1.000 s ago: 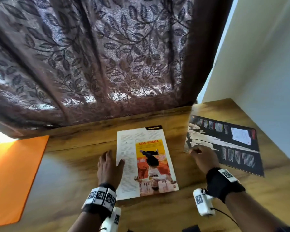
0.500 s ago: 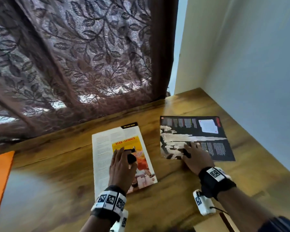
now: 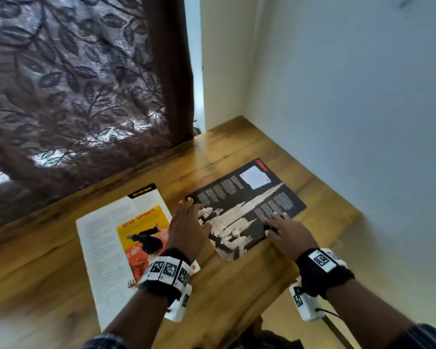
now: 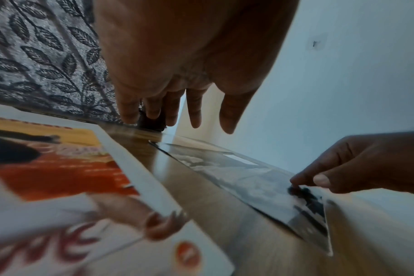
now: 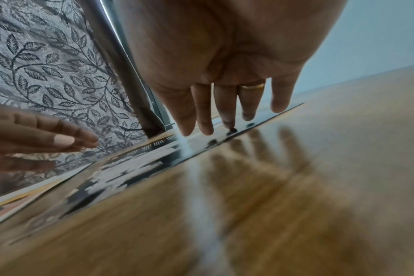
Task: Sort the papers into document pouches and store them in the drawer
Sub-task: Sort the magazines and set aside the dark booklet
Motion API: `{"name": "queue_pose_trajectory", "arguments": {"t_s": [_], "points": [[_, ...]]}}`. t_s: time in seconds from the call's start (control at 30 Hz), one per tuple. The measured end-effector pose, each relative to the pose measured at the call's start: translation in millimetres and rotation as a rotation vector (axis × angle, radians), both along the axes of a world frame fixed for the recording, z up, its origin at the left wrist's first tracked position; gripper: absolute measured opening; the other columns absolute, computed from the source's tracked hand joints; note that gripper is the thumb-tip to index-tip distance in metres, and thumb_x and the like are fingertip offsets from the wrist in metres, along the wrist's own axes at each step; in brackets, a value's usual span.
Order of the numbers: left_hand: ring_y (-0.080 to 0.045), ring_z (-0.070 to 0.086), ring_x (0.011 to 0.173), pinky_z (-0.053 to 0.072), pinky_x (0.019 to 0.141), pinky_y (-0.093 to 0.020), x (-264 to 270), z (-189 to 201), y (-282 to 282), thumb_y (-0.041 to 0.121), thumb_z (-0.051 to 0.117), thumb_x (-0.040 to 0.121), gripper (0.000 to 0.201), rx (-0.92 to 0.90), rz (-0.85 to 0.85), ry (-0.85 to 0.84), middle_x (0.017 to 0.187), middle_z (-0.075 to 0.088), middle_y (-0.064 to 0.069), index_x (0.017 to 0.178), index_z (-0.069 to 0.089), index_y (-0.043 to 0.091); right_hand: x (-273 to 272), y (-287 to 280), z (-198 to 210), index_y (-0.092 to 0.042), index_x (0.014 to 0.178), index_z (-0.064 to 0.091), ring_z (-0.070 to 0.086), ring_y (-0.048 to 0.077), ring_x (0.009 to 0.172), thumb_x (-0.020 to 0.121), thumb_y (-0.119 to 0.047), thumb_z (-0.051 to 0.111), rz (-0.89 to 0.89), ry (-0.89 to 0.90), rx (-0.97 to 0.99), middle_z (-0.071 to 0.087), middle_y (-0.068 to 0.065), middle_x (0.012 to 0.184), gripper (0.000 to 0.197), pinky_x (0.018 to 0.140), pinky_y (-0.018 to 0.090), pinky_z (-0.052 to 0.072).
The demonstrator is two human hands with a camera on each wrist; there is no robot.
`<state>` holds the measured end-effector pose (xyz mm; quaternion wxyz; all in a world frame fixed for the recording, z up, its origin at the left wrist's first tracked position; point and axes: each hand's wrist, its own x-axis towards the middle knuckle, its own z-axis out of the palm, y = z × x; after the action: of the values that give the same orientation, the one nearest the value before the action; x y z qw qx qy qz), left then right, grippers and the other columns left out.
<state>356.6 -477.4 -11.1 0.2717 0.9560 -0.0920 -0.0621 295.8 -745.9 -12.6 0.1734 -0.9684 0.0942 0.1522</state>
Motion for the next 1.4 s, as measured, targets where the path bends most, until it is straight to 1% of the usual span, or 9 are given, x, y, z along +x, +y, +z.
{"name": "queue_pose_trajectory", "arguments": {"t_s": [0.23,0.47,0.6,0.83,1.07,1.2,1.27,1.33,1.4], "points": [[-0.03,0.04,0.137,0.038,0.11,-0.048,36.0,-1.3,-24.3,0.05,0.067,0.084,0.064,0.079,-0.002,0.094,0.14,0.049,-0.006,0.135,0.046,0.018,11.1,-39.7,11.6,-0.03,0.13,0.065,0.048,0.014,0.135,0.099,-0.045,0.046,0.162,-0.009,-0.029,0.051,-0.011,0.147,0.039,0.118,0.044,0.029],[-0.034,0.033,0.14,0.038,0.11,-0.049,39.3,-3.7,-58.9,0.062,0.074,0.074,0.093,0.341,0.092,0.211,0.15,0.033,-0.015,0.144,0.036,0.014,48.6,-83.0,12.3,-0.02,0.119,0.071,0.05,0.008,0.134,0.094,-0.039,0.061,0.218,-0.031,0.126,0.064,-0.01,0.131,0.033,0.116,0.049,0.031],[-0.037,0.04,0.134,0.039,0.109,-0.046,42.4,-1.1,-66.3,0.05,0.075,0.079,0.078,0.288,0.193,0.248,0.146,0.036,-0.018,0.14,0.043,0.012,62.1,-88.8,4.8,-0.021,0.115,0.072,0.041,0.01,0.141,0.093,-0.036,0.064,0.267,-0.045,0.184,0.058,-0.012,0.137,0.028,0.12,0.052,0.024],[-0.02,0.059,0.09,0.04,0.078,-0.03,56.8,3.3,-64.2,0.023,0.066,0.094,0.035,-0.179,0.37,0.344,0.115,0.067,-0.012,0.124,0.053,0.009,90.6,-92.0,6.5,-0.028,0.123,0.067,0.03,0.009,0.146,0.096,-0.039,0.058,0.381,-0.013,0.119,0.047,-0.015,0.147,0.03,0.121,0.049,0.009],[-0.021,0.064,0.094,0.048,0.077,-0.033,67.6,7.2,-67.5,0.015,0.059,0.099,0.014,-0.276,0.377,0.366,0.111,0.067,-0.007,0.112,0.053,0.017,98.1,-96.2,6.2,-0.026,0.119,0.07,0.033,0.009,0.145,0.095,-0.037,0.061,0.384,-0.041,0.191,0.051,-0.013,0.144,0.028,0.122,0.047,0.006],[-0.022,0.065,0.101,0.05,0.091,-0.039,64.7,7.9,-62.5,0.014,0.06,0.097,0.016,-0.289,0.393,0.351,0.113,0.069,-0.005,0.11,0.056,0.021,95.7,-93.9,3.7,-0.025,0.116,0.072,0.038,0.011,0.143,0.094,-0.034,0.063,0.304,-0.09,0.271,0.054,-0.01,0.142,0.025,0.122,0.044,0.011],[-0.022,0.066,0.103,0.051,0.096,-0.045,59.4,6.4,-58.3,0.011,0.062,0.095,0.018,-0.336,0.401,0.335,0.112,0.07,-0.004,0.109,0.057,0.021,91.5,-88.8,5.3,-0.023,0.117,0.071,0.048,0.016,0.136,0.094,-0.027,0.064,0.177,-0.215,0.326,0.053,-0.004,0.145,0.025,0.117,0.038,0.029],[-0.021,0.067,0.103,0.052,0.096,-0.049,52.3,5.2,-52.9,0.008,0.063,0.094,0.022,-0.399,0.413,0.306,0.111,0.071,-0.004,0.114,0.06,0.015,88.0,-79.9,10.8,-0.025,0.126,0.066,0.063,0.017,0.112,0.092,-0.02,0.066,0.003,-0.318,0.391,0.057,0.002,0.142,0.034,0.093,0.022,0.047],[-0.019,0.068,0.102,0.053,0.095,-0.045,43.1,8.3,-45.2,0.007,0.062,0.094,0.025,-0.468,0.444,0.288,0.11,0.072,-0.003,0.118,0.061,0.014,85.9,-66.6,16.0,-0.023,0.135,0.057,0.065,0.015,0.1,0.091,-0.017,0.068,-0.133,-0.334,0.503,0.065,0.005,0.131,0.046,0.075,0.011,0.043]]}}
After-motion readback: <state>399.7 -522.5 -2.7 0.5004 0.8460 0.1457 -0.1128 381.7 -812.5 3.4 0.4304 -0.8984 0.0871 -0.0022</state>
